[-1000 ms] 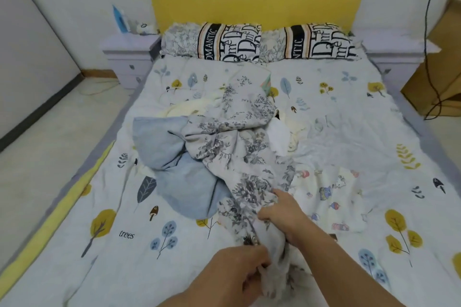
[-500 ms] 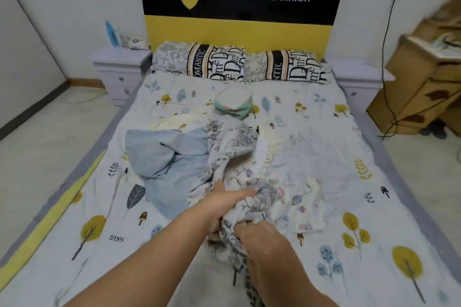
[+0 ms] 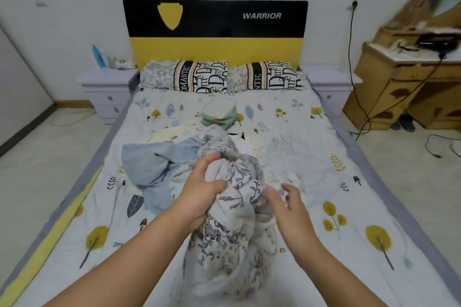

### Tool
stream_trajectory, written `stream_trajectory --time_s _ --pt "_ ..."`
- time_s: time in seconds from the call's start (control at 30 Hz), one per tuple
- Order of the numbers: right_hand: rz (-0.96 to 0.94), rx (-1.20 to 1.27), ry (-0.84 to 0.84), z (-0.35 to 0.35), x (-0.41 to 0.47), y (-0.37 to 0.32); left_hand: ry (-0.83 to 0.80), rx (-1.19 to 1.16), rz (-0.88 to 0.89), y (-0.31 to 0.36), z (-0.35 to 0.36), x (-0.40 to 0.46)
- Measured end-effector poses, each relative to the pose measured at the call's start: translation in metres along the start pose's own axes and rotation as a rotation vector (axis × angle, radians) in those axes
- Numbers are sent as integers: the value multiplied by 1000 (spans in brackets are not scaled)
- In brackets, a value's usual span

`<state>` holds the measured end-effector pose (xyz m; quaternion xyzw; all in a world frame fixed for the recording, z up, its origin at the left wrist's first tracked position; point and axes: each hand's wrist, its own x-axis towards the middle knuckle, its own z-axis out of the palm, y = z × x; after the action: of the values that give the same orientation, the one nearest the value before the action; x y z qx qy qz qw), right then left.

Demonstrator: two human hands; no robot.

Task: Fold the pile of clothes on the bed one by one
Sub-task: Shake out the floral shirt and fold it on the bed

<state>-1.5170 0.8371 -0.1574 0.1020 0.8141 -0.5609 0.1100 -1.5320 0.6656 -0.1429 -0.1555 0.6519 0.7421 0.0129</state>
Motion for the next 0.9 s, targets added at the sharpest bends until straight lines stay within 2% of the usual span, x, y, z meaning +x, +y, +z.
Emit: stream_trajectory --time_s 0.07,0.13,0.17,0.27,0.4,0.5,0.6,0.67,0.77,0.8,0.9 --pt "323 266 -109 -1 12 -10 -36 -5 54 10 0 -20" --pt "472 637 -268 3 18 -22 -79 20 107 16 1 -39" --pt "488 779 -307 6 17 -28 -102 36 128 16 0 -48" --pt "313 819 -199 14 14 -42 -140 142 163 19 -6 -72" --pt "10 528 -9 7 -4 -55 -163 318 146 16 -25 -94" --pt "-211 417 -49 2 -29 -64 -164 443 12 17 -34 -106" --pt "-339 384 -142 0 -56 -72 -19 640 -31 25 -38 -102" --pt "-392 350 -199 -2 -73 -74 26 595 18 37 -39 -97" --pt "-454 328 -316 -12 -97 -77 -24 371 17 55 -34 -92" --pt "-478 309 -354 -16 -105 -79 -67 249 -40 59 -30 -92" --pt "-532 216 -467 -25 -125 -83 -337 -198 -214 66 -23 -90"
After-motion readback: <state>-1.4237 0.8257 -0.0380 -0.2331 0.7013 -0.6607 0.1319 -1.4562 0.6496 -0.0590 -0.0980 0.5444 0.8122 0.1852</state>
